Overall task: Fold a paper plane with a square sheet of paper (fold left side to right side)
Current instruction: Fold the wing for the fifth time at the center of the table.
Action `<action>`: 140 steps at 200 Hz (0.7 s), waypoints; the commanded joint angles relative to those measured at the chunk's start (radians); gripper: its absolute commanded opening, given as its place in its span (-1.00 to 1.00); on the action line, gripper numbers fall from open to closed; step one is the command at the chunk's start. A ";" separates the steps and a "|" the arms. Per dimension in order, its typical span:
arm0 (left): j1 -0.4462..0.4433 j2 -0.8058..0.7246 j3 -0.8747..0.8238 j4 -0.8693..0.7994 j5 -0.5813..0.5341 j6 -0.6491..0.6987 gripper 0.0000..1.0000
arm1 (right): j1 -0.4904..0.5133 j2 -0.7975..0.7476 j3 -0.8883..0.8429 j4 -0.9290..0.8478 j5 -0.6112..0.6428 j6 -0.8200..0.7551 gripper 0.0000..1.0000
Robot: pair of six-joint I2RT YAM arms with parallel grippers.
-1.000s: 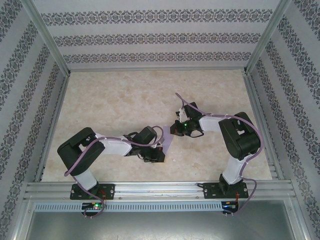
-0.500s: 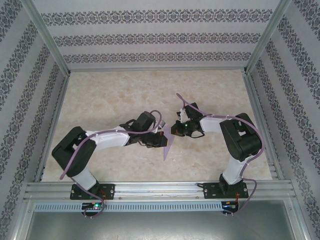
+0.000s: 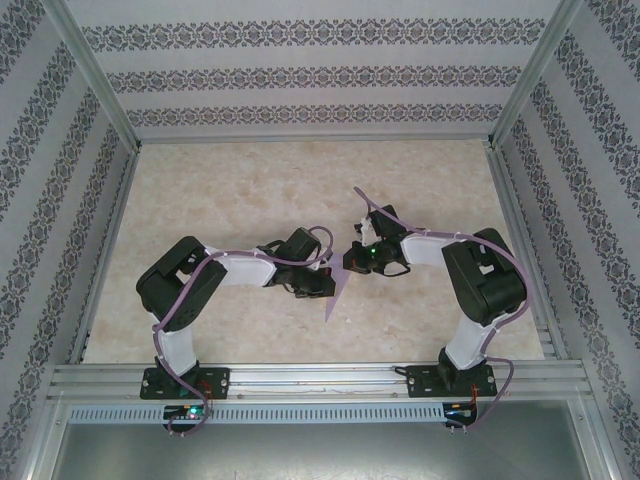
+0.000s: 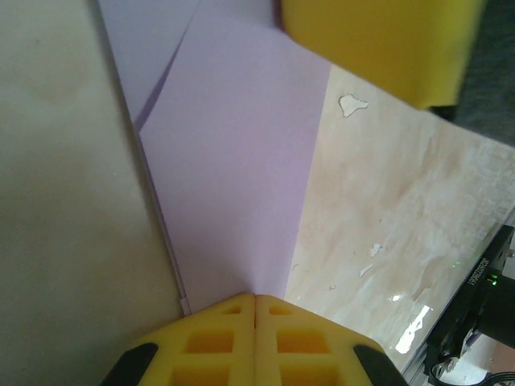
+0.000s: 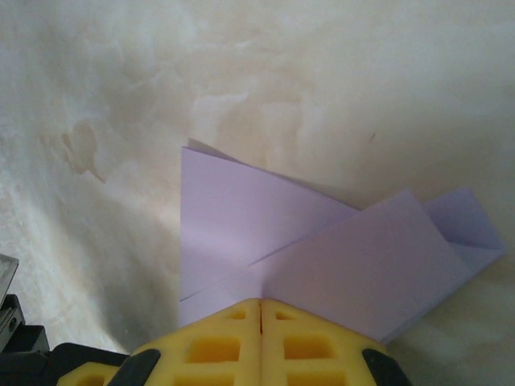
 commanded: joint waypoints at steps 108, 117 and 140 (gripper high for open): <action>-0.003 -0.008 -0.055 -0.104 -0.126 0.012 -1.00 | 0.070 -0.008 -0.045 0.079 0.039 0.078 -1.00; -0.003 -0.007 -0.056 -0.110 -0.130 0.015 -1.00 | 0.063 -0.001 -0.036 0.068 0.053 0.064 -1.00; -0.003 -0.005 -0.068 -0.104 -0.136 0.010 -1.00 | 0.025 0.026 -0.019 0.054 0.057 0.040 -1.00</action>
